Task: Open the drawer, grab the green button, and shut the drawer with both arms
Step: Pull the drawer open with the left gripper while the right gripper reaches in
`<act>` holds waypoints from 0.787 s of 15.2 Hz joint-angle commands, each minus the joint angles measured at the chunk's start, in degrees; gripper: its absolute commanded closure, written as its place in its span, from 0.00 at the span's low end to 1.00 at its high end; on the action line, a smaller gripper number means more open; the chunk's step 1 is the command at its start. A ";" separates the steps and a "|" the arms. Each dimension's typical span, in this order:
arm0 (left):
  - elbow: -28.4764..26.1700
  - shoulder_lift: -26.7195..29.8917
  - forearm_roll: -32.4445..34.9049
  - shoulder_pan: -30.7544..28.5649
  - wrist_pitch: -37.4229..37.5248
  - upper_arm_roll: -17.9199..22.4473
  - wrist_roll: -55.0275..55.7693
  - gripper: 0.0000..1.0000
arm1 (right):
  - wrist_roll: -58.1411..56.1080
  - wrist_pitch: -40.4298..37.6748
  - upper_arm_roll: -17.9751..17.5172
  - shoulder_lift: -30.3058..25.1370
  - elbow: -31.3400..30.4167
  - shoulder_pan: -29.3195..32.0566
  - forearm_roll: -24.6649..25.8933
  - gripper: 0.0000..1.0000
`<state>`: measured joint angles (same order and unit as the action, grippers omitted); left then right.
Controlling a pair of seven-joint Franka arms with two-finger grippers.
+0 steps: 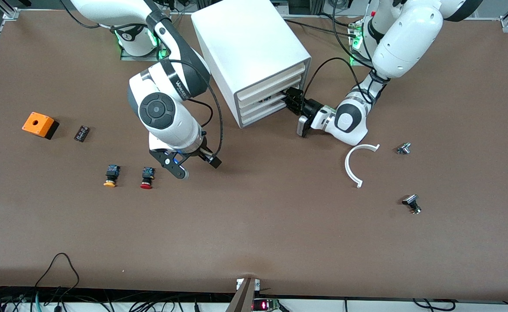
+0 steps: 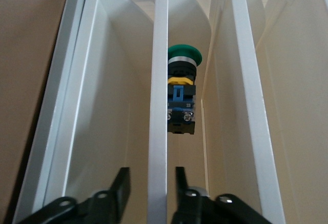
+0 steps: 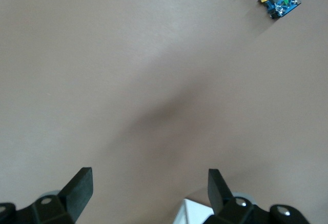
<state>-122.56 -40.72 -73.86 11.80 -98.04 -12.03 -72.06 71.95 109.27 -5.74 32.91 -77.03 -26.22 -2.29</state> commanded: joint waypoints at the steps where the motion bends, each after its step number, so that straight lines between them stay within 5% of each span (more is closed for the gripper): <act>1: -0.32 0.55 -1.55 -0.72 -0.57 0.16 -1.86 1.00 | 3.62 -1.60 -0.15 3.91 7.14 -0.85 -0.70 0.01; 12: 7.93 0.46 -0.59 -6.61 -0.04 1.04 7.88 1.00 | 11.54 -0.55 -0.15 8.05 18.05 -4.98 -3.51 0.01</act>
<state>-118.47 -40.40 -73.87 6.08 -98.02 -10.74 -67.84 81.20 109.22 -5.93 38.01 -63.82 -29.61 -5.29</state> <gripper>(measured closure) 0.907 0.004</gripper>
